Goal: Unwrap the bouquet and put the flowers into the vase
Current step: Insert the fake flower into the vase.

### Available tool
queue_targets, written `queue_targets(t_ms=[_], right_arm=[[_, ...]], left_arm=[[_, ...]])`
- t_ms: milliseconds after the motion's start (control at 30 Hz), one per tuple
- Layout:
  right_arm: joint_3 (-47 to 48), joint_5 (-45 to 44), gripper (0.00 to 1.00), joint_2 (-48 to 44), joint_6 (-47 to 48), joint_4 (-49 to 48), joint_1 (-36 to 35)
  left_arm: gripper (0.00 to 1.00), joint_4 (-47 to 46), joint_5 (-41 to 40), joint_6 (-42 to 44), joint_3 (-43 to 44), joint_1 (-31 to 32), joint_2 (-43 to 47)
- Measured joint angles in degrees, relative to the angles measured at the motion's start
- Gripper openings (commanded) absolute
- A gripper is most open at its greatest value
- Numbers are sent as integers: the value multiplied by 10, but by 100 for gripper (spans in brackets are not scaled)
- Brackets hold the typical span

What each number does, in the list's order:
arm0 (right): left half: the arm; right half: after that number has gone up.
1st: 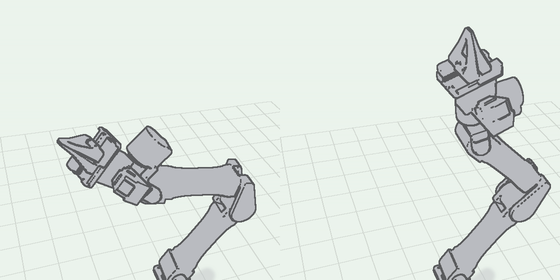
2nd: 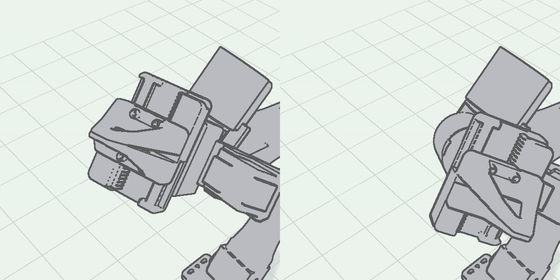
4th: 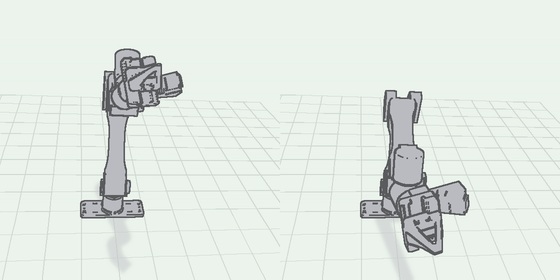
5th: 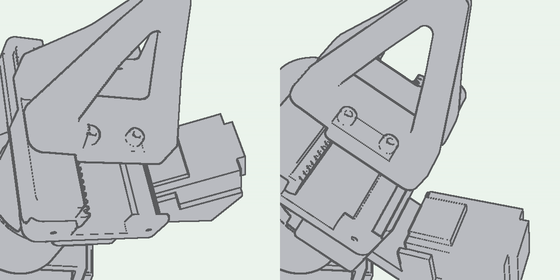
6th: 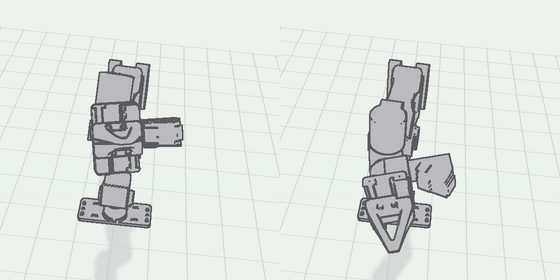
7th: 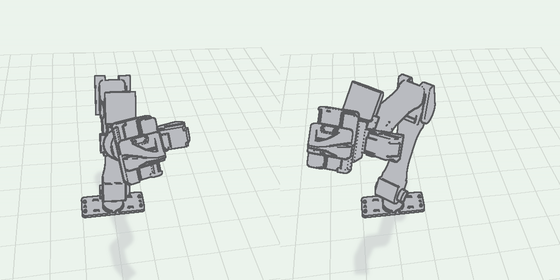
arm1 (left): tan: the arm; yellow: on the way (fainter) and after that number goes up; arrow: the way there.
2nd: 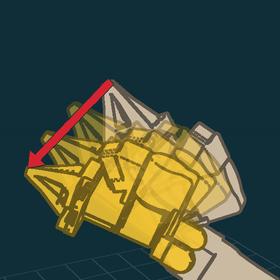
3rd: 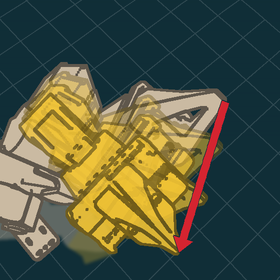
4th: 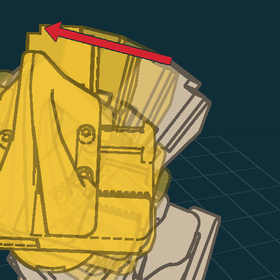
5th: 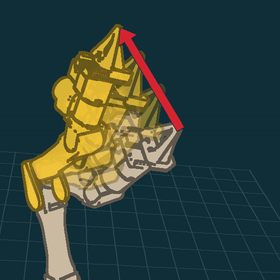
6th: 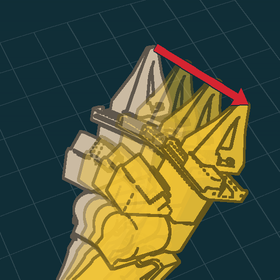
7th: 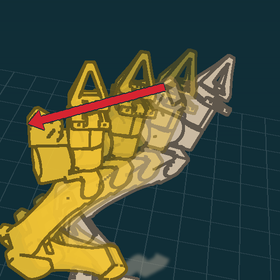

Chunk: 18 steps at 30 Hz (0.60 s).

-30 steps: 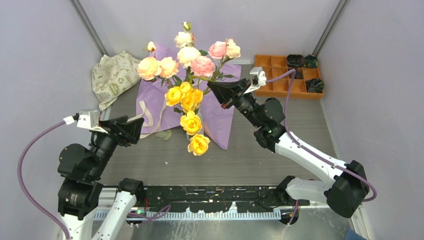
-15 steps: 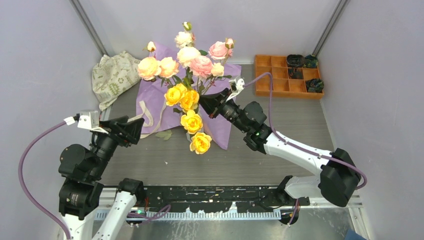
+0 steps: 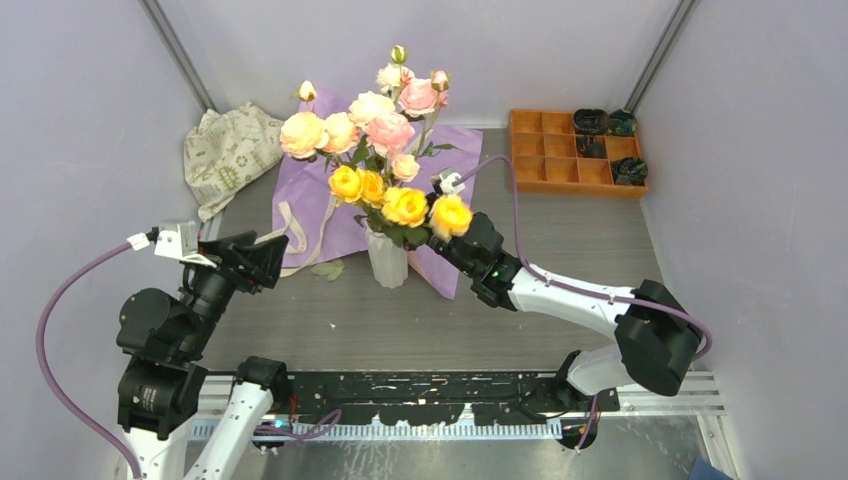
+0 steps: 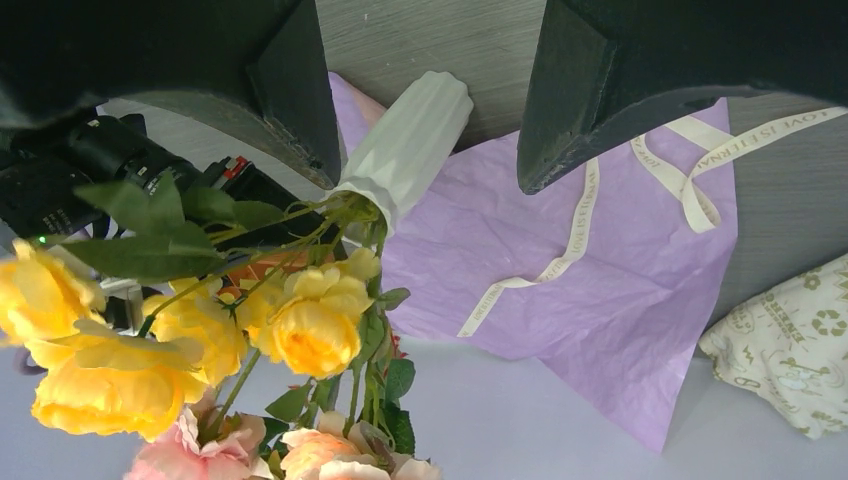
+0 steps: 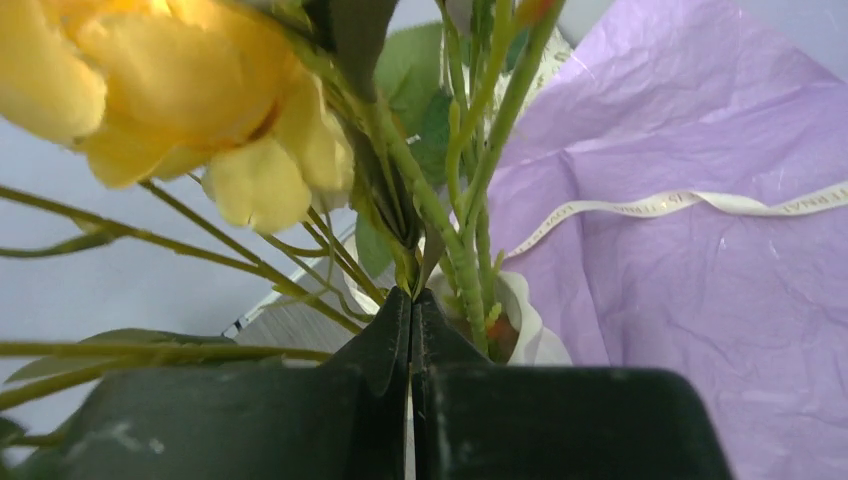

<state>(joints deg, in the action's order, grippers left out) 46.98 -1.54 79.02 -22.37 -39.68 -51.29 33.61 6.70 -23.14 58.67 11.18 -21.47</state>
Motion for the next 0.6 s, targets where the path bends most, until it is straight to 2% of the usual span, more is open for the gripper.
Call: queue_targets(t_ms=[133, 267, 467, 600], right_arm=[[0, -17, 9, 3, 5, 21, -9], [-1, -35, 24, -3, 13, 43, -16], [-13, -55, 41, -44, 24, 88, -21], [-16, -61, 48, -75, 28, 110, -22]], left_arm=[[66, 0, 0, 0, 0, 0, 0], [66, 0, 0, 0, 0, 0, 0], [66, 0, 0, 0, 0, 0, 0], [66, 1, 0, -2, 0, 0, 1]])
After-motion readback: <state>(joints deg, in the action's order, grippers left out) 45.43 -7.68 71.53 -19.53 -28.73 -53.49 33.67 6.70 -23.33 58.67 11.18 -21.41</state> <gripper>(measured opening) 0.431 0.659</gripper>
